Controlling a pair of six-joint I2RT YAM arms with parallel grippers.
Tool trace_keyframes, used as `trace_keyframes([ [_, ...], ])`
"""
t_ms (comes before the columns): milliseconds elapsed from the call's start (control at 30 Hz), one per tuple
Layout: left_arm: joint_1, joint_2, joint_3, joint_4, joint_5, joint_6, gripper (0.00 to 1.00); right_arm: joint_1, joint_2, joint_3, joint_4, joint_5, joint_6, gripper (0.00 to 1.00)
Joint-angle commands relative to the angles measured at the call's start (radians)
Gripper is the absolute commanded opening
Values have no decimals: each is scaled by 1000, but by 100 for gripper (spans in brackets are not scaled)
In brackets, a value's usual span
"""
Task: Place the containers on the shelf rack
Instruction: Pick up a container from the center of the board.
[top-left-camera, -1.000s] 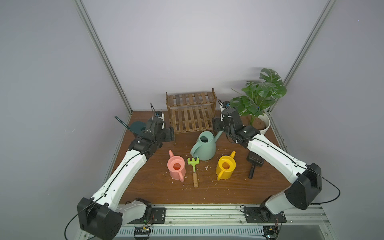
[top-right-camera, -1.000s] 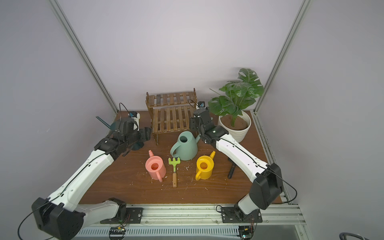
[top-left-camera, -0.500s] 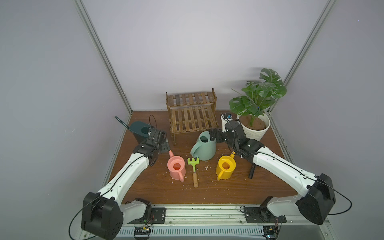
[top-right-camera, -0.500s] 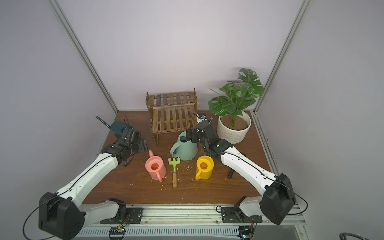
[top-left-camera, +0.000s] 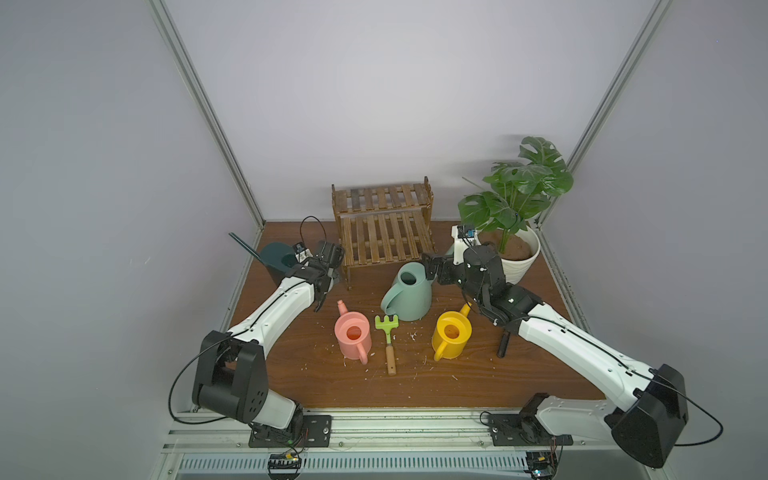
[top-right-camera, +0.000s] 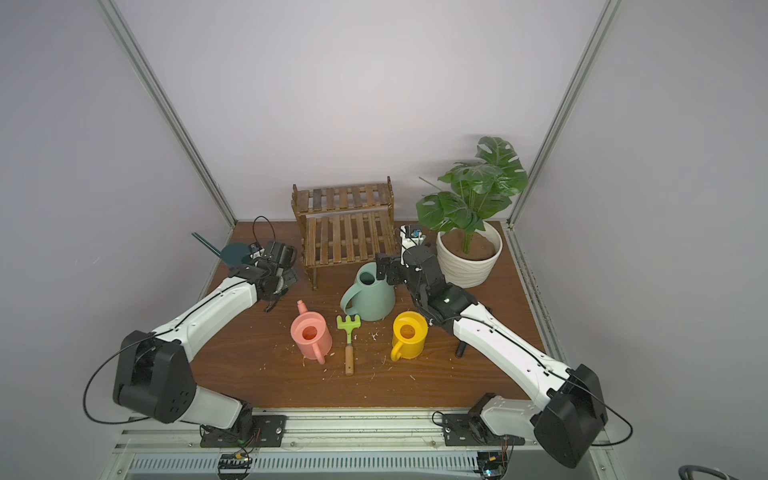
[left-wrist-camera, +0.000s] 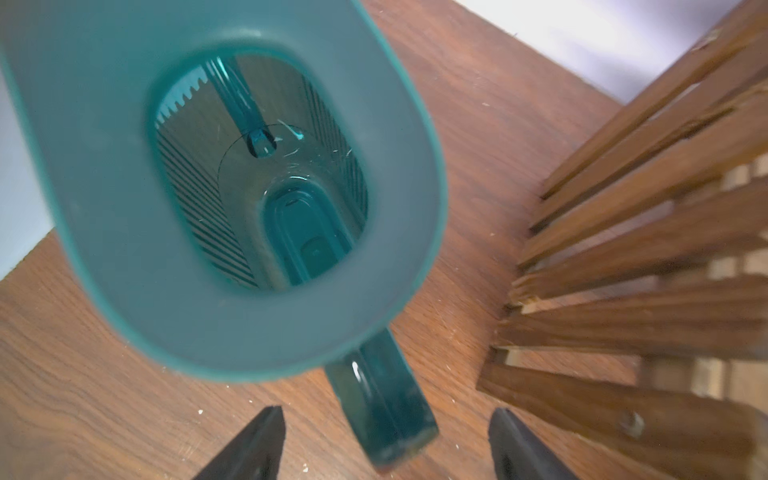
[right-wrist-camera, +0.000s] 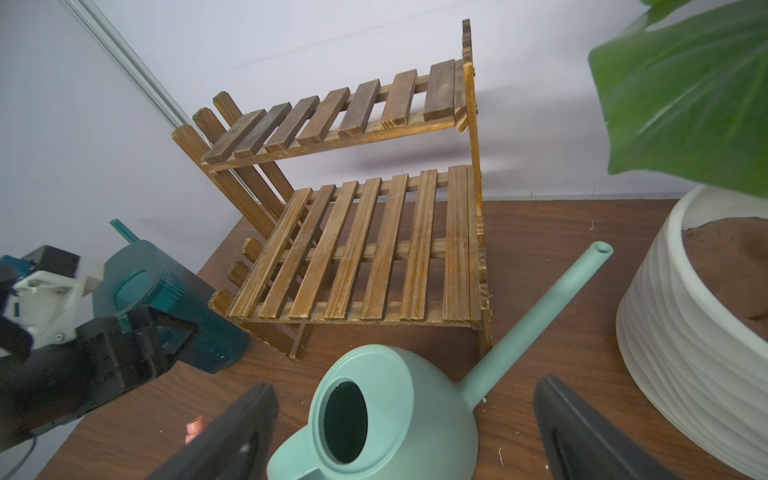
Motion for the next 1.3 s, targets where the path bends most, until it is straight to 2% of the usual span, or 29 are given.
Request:
trace_keyframes([
  [0,19,27,32,-13,-76,-39,78,-3,8,1,20,-3,-2,99],
  [267,51,-13,-35,-13,-100,15,72,-5,19,-15,40,-18,22,99],
  [567,95,-90,-107,-9,-62,113,67,-5,6,-32,47,-34,43,99],
  [767,110,-141,-151,-3,45,240,66,-6,-14,-41,40,-38,48,99],
  [1267,243,-221,-220,-2,185,357,63,-6,-9,-55,55,-56,31,98],
])
